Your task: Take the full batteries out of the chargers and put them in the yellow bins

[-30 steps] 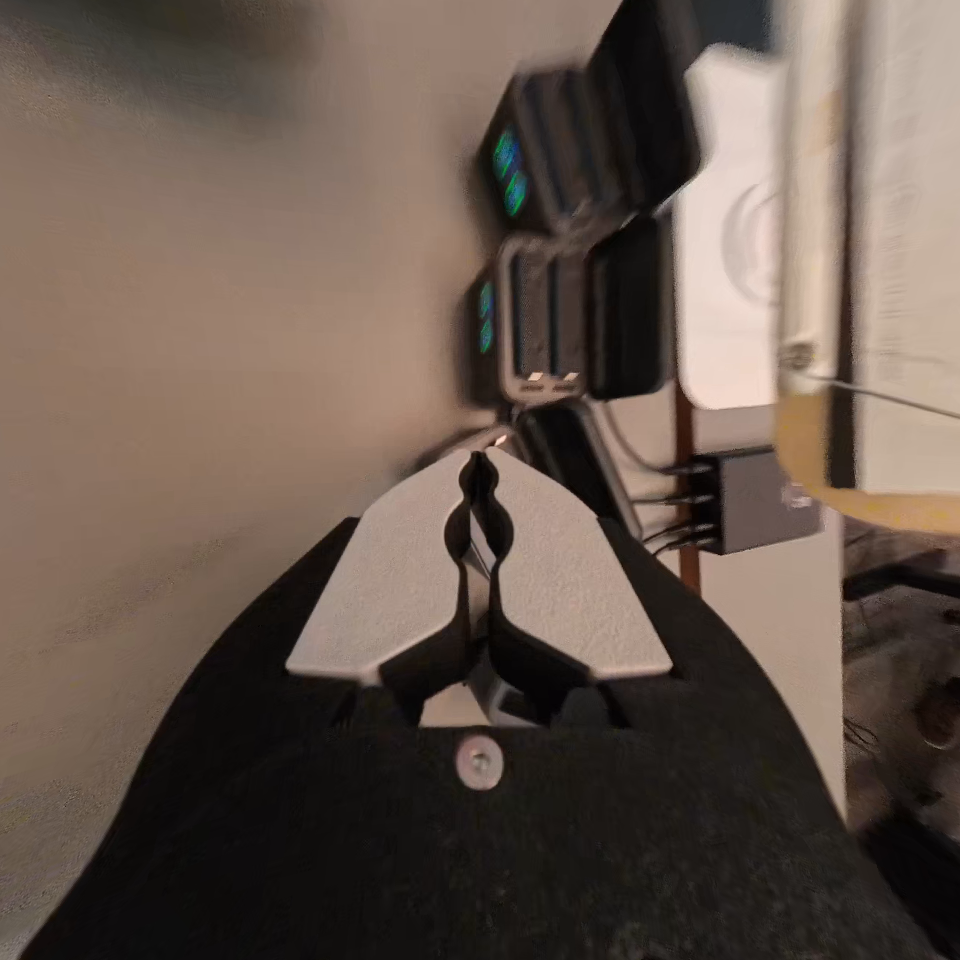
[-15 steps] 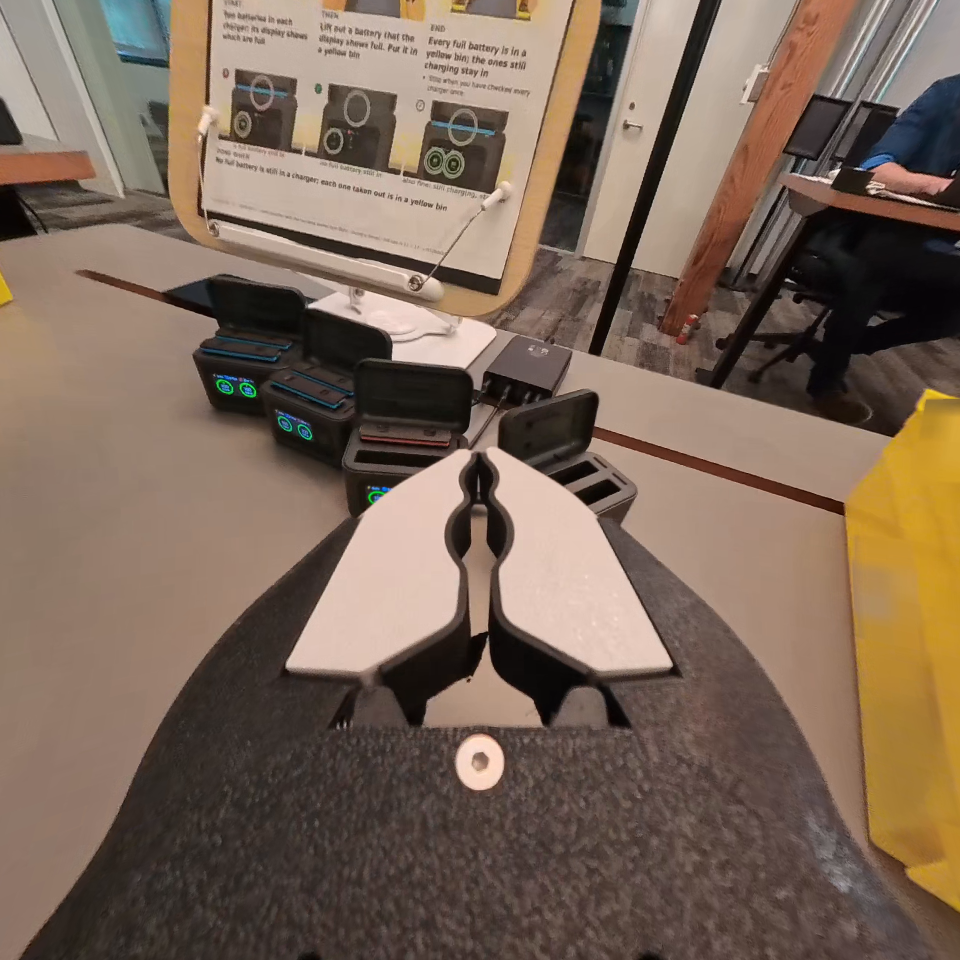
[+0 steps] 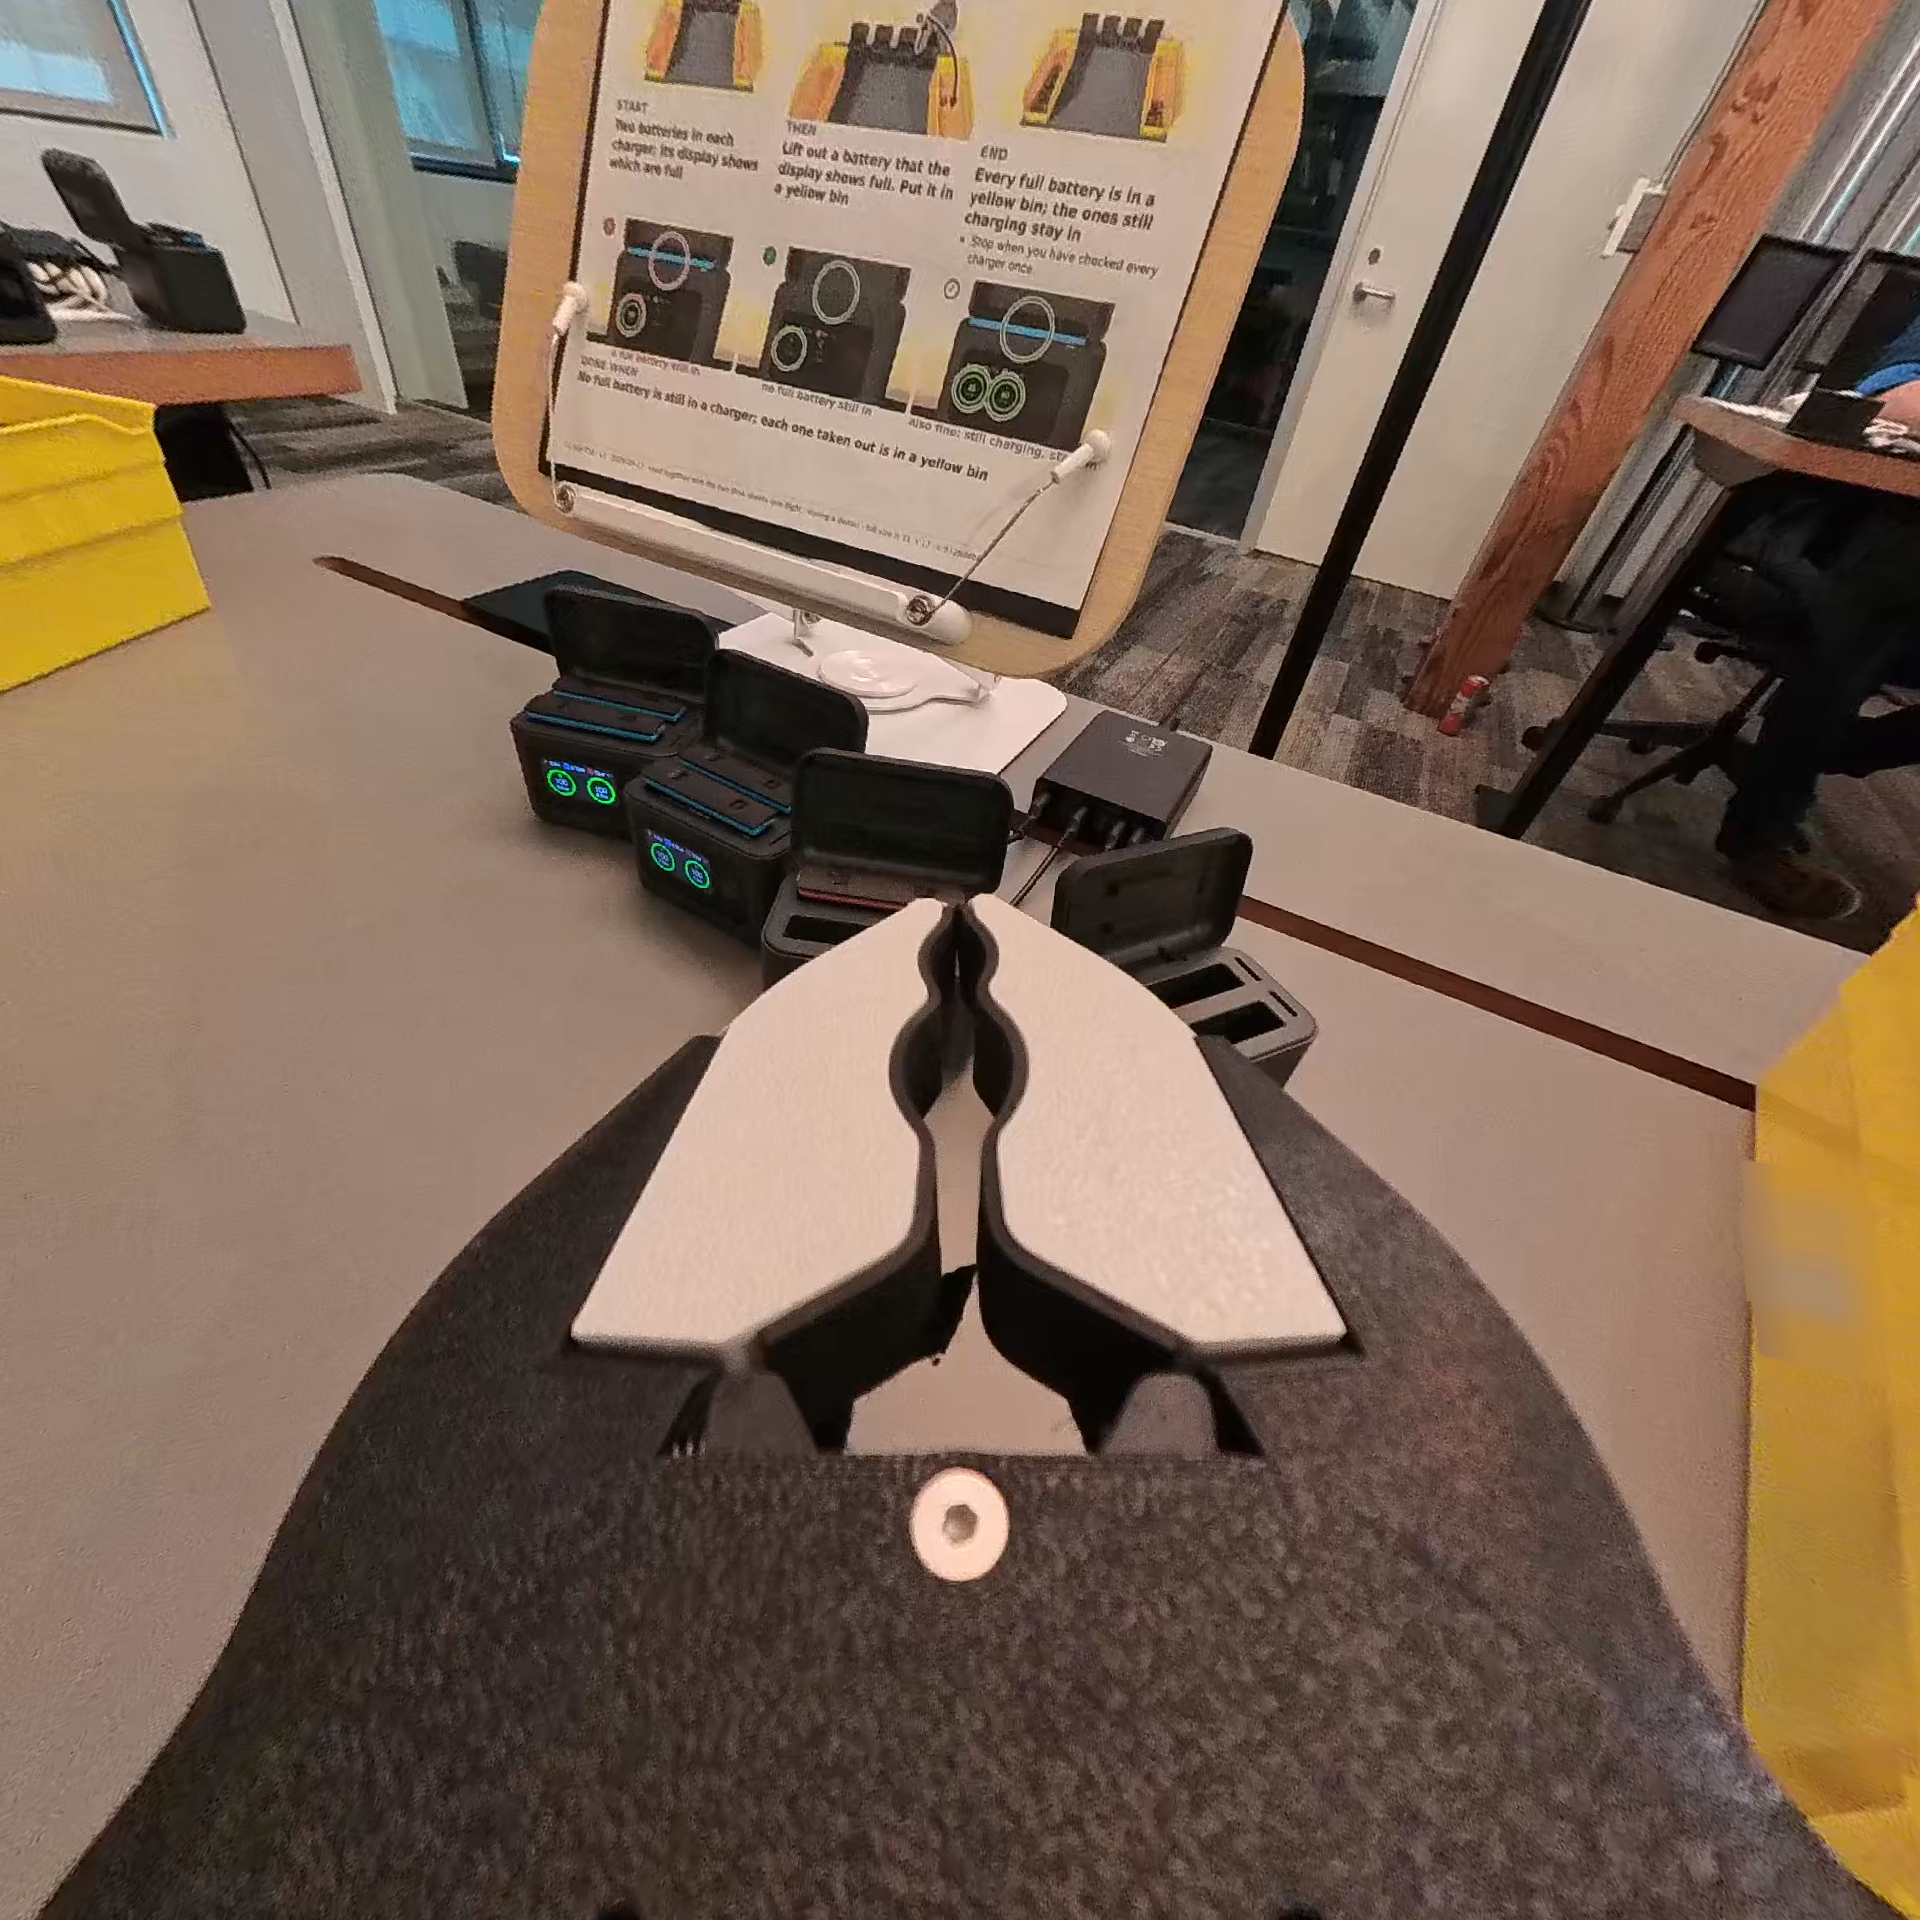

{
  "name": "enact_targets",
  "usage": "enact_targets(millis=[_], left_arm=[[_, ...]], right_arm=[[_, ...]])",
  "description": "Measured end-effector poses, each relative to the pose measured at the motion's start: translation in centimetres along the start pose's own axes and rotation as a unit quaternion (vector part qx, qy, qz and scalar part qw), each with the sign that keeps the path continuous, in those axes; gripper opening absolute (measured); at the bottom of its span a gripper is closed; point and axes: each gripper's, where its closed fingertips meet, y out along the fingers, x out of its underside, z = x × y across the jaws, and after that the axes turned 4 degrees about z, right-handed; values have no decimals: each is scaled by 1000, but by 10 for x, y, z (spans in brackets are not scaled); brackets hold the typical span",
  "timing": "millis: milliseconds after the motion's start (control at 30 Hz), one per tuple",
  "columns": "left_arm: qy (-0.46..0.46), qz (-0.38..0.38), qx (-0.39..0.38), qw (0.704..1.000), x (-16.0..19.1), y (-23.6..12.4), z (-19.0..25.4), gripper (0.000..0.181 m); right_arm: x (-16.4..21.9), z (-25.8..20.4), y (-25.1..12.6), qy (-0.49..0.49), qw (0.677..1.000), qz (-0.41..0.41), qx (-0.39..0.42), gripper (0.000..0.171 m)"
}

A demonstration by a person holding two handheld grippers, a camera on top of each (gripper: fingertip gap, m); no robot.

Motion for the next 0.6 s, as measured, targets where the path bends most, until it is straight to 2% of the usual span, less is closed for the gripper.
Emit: enact_targets(millis=[67,167,333,600], left_arm=[[58,-75,32,995,38,8,7,23],[125,-151,83,977,69,16,17,25],[189,-228,134,946,86,25,22,29],[240,-280,151,917,99,36,20,29]], right_arm=[[2,-1,1,-1,1000,-4,-2,0],[5,-5,2,-4,1000,-9,-14,0],[10,-14,3,-9,999,-19,-38,0],[12,-15,3,-13,999,-22,-44,0]])
